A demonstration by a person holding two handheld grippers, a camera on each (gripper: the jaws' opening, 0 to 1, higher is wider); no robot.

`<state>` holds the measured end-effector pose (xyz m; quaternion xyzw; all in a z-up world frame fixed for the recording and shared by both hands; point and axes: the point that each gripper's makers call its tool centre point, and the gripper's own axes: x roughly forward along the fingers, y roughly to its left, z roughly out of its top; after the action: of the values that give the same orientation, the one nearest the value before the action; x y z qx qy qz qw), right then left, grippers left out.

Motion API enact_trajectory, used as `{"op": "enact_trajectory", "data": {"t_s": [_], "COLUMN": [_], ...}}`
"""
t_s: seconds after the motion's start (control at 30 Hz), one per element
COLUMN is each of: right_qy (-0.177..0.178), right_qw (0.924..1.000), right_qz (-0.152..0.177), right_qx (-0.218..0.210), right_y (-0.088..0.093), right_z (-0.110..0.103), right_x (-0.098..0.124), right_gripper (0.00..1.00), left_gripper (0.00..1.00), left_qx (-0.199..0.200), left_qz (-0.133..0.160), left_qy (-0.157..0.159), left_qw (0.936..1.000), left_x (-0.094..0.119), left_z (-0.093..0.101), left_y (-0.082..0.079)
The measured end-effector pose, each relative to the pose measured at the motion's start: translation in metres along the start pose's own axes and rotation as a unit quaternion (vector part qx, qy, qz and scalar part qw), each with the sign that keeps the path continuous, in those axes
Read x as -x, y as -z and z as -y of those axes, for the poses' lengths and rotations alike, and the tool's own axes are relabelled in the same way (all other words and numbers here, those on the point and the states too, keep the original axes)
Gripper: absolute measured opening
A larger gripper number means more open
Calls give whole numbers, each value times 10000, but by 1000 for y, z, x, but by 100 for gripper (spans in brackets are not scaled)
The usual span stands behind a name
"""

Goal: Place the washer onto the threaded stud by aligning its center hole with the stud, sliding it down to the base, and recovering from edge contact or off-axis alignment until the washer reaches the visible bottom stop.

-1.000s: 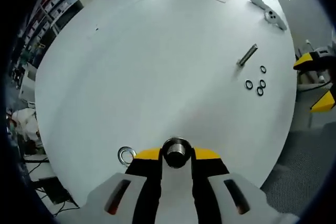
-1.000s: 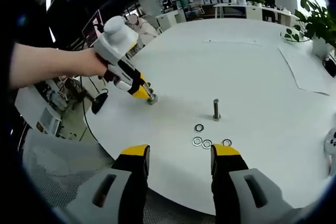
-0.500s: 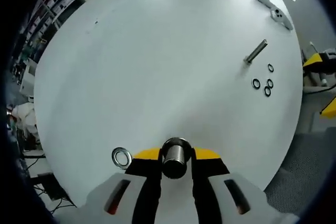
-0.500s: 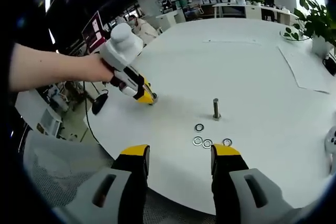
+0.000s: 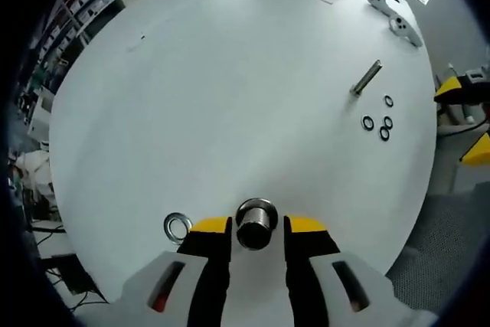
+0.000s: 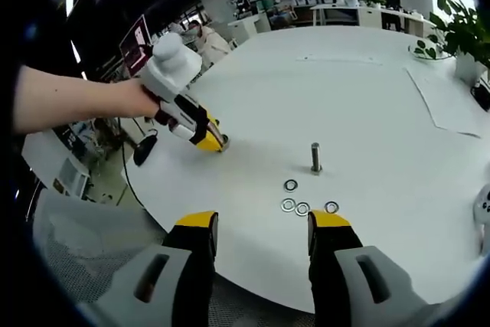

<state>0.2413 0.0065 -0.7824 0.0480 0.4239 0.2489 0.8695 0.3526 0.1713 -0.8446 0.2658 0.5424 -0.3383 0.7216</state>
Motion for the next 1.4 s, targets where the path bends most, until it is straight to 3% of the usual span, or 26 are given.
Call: {"op": "enact_trajectory", "data": {"t_s": [0.1, 0.33, 0.67, 1.2, 1.4], "right_qy": [7, 29, 53, 69, 56], "right_qw": [10000, 10000, 10000, 9999, 9999], "right_qz": [-7, -29, -42, -94, -90], "right_qx": [20, 31, 48, 66, 62], "right_y": [0, 1, 2, 5, 4], "right_z": [1, 2, 3, 4, 3], "right_x": [-1, 0, 0, -1, -1], "right_gripper": [50, 50, 50, 50, 50], "left_gripper": [25, 24, 25, 27, 27], "left_qx": [32, 508, 619, 883, 899], "left_qz": [30, 73, 29, -33, 25], "left_qy": [-54, -111, -142, -231, -289], "left_qw": [10000, 9986, 9980, 9958, 9955], "left_x": [3, 11, 12, 7, 4], "left_z": [-7, -22, -28, -50, -63], "left_y": [6, 20, 33, 44, 36]}}
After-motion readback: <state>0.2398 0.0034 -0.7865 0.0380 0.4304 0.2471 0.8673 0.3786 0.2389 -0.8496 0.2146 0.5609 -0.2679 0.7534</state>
